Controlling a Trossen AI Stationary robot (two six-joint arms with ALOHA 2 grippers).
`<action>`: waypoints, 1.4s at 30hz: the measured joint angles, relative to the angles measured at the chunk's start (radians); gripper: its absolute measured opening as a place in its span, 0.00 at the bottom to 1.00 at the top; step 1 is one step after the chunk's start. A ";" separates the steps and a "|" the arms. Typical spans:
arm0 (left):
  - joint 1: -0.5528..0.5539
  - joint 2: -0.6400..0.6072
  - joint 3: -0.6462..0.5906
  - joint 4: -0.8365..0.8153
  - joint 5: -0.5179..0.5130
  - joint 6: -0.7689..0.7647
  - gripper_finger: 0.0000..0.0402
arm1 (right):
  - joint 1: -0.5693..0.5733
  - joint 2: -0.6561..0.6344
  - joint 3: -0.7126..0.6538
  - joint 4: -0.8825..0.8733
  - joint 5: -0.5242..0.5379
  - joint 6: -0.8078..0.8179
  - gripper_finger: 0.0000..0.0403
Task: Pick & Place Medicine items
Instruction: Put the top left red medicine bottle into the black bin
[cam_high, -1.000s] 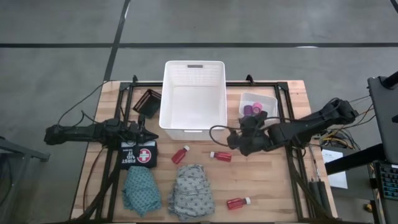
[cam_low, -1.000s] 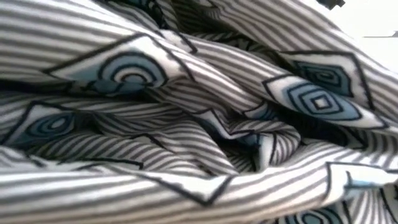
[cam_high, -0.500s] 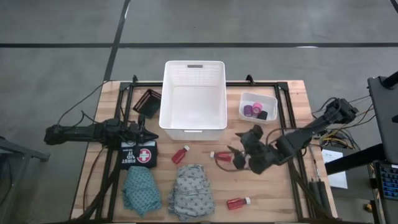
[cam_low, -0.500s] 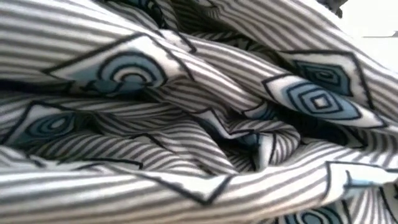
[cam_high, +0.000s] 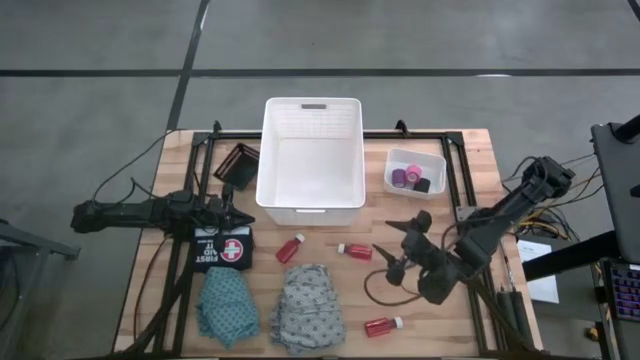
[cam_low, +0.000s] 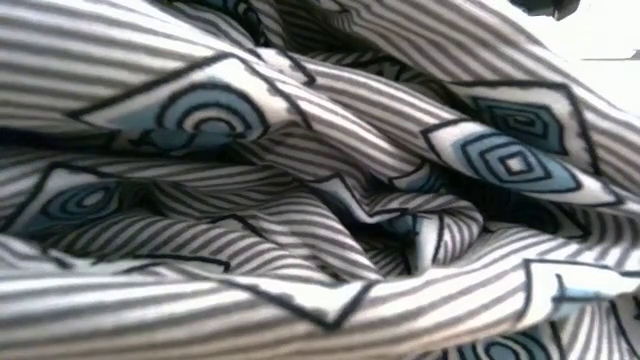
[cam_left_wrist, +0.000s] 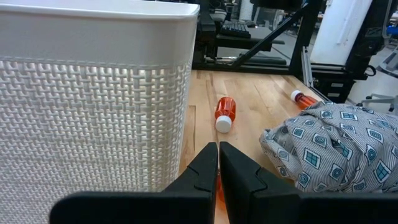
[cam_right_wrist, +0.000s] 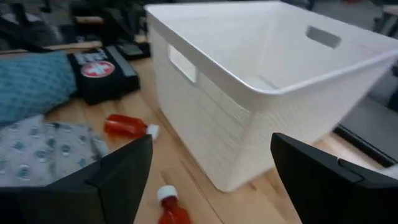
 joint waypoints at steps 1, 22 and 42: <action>0.000 0.000 0.000 0.000 0.000 0.000 0.05 | 0.002 0.000 -0.004 0.036 0.000 -0.040 0.81; 0.000 0.000 0.000 0.000 0.000 0.000 0.05 | -0.179 -0.181 -0.313 0.884 -0.491 -0.852 0.88; 0.000 0.000 0.000 0.000 0.000 0.000 0.05 | -0.201 -0.512 -0.590 0.988 -0.532 -0.774 0.88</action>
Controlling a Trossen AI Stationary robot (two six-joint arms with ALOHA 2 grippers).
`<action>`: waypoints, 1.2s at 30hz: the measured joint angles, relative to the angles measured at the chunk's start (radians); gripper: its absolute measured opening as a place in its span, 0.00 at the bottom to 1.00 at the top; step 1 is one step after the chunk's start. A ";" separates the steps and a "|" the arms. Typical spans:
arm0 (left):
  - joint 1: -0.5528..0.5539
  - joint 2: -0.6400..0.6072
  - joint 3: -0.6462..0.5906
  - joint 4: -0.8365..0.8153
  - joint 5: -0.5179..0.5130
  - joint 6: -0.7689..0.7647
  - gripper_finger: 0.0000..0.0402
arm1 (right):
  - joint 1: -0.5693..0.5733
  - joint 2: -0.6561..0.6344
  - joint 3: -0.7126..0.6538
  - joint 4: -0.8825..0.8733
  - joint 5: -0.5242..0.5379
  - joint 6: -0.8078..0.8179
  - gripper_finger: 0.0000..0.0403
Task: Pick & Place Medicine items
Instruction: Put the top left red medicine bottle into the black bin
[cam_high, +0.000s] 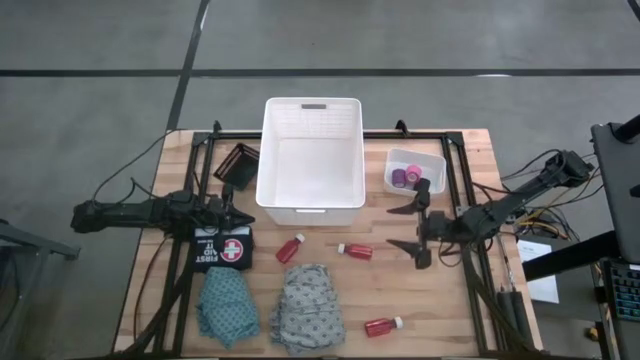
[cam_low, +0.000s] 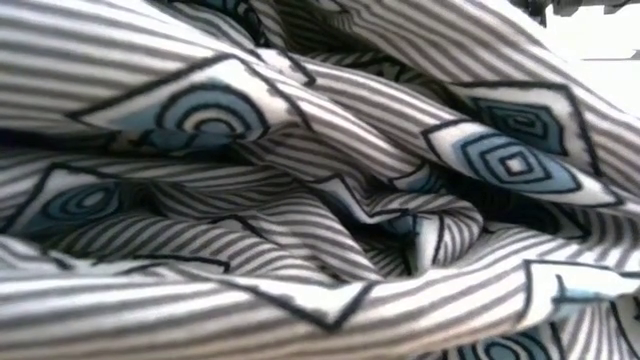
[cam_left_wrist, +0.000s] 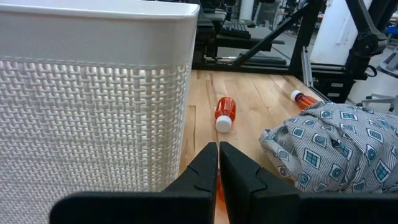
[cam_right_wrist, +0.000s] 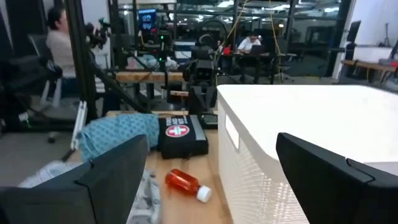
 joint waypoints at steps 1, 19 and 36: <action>0.000 0.000 0.000 0.000 0.000 0.000 0.05 | 0.000 -0.001 0.000 0.000 0.000 0.017 0.88; 0.000 0.000 0.000 0.000 0.000 0.000 0.05 | 0.000 0.009 -0.047 -0.049 0.005 0.000 0.88; 0.000 0.000 0.000 0.000 0.000 0.000 0.05 | 0.000 0.012 -0.051 -0.048 0.005 0.002 0.88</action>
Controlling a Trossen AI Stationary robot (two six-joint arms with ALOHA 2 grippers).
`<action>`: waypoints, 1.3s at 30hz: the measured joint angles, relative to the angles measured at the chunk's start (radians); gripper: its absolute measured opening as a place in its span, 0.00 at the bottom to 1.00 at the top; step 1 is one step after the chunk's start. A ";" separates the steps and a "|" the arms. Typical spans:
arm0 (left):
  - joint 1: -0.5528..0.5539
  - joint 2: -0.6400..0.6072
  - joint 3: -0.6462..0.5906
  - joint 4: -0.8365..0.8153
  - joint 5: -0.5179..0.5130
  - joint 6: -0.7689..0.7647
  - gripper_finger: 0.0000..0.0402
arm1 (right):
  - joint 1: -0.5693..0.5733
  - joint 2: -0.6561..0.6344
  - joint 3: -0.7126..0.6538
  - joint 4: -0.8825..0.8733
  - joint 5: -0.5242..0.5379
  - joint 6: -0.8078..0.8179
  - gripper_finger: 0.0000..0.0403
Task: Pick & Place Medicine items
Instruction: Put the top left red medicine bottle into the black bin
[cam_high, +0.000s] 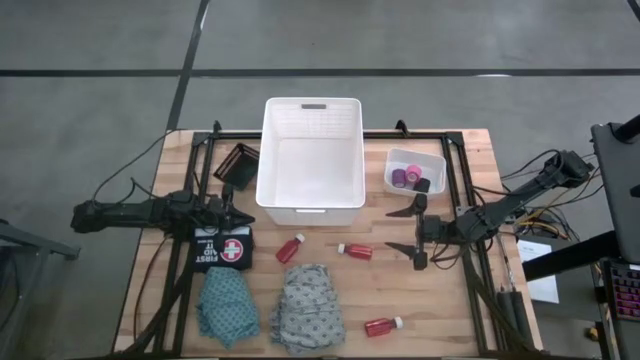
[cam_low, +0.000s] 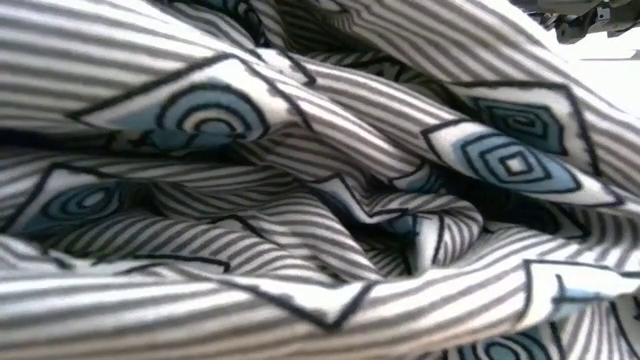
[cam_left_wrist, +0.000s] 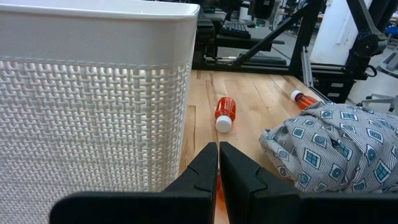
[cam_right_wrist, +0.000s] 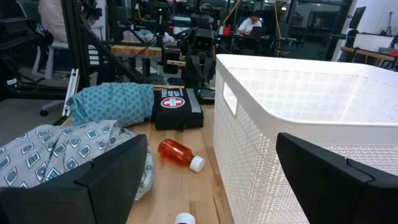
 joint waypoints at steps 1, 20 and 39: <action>0.000 0.000 0.000 0.000 0.000 0.000 0.05 | 0.000 0.000 0.000 0.000 0.000 0.000 0.88; 0.000 0.000 0.000 0.000 0.000 -0.016 0.05 | 0.000 0.000 0.002 0.000 0.000 0.000 0.88; 0.000 0.226 0.242 -0.224 -0.026 -0.119 0.05 | 0.000 0.000 0.002 0.001 0.000 0.000 0.88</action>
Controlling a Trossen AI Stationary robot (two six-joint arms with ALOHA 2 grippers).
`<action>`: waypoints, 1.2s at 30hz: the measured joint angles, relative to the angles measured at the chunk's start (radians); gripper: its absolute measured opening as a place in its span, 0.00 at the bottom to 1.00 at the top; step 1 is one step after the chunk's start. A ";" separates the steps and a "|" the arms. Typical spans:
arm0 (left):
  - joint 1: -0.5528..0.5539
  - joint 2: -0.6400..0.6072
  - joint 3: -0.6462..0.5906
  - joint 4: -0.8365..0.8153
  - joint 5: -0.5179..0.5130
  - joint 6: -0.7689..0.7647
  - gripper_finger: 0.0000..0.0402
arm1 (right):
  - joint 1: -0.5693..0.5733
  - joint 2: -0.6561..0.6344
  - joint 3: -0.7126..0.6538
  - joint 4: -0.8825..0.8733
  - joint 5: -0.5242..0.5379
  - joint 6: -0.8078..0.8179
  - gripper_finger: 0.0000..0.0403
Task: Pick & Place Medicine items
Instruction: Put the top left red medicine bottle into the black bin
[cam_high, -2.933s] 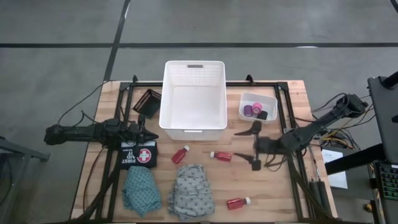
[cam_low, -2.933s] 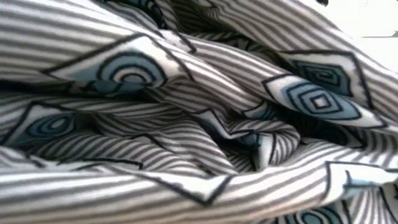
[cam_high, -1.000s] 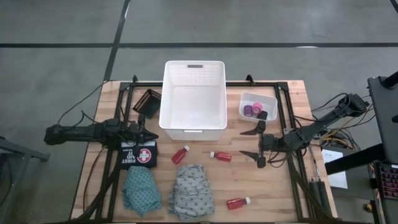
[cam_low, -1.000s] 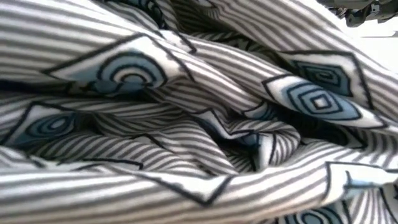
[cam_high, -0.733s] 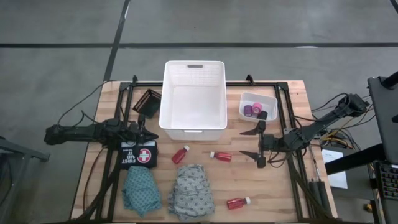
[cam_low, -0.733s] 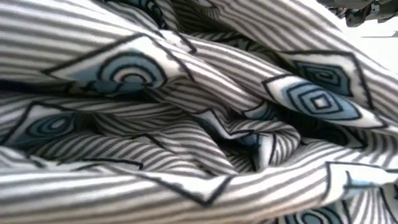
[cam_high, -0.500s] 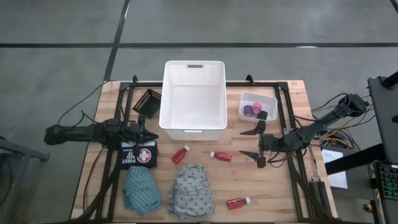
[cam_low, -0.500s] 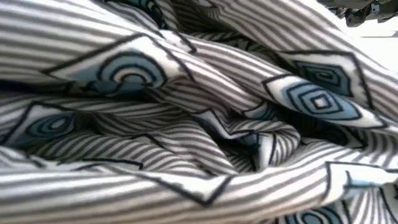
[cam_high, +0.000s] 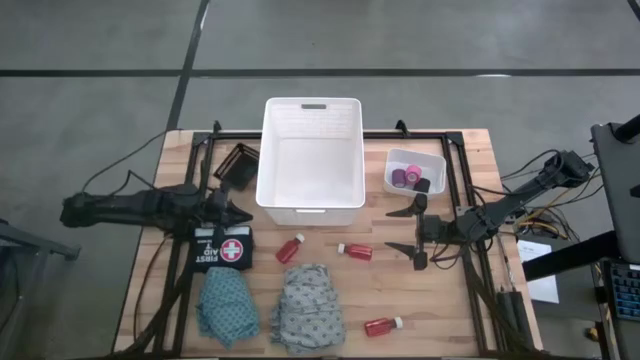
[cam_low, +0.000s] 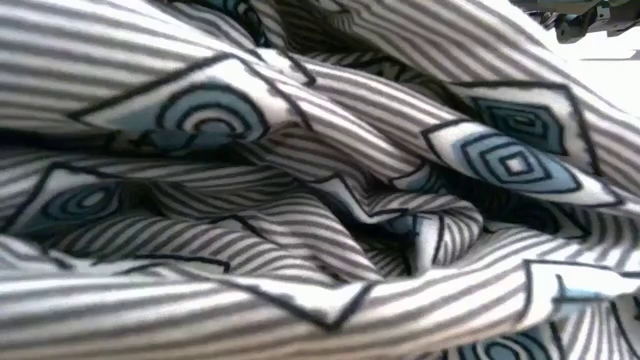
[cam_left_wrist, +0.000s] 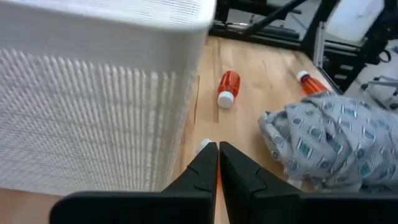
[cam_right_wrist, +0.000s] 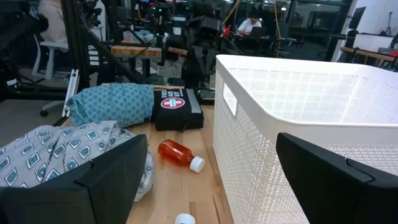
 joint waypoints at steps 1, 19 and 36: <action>0.000 0.028 0.027 -0.013 -0.009 -0.016 0.05 | 0.000 0.000 0.000 0.000 0.000 0.000 0.88; -0.431 0.489 0.437 -0.313 -0.448 -0.359 0.05 | 0.000 0.000 0.000 0.000 0.000 0.000 0.88; -0.594 0.905 0.636 -0.520 -0.646 -0.794 0.08 | 0.000 0.000 0.000 0.000 0.000 0.000 0.88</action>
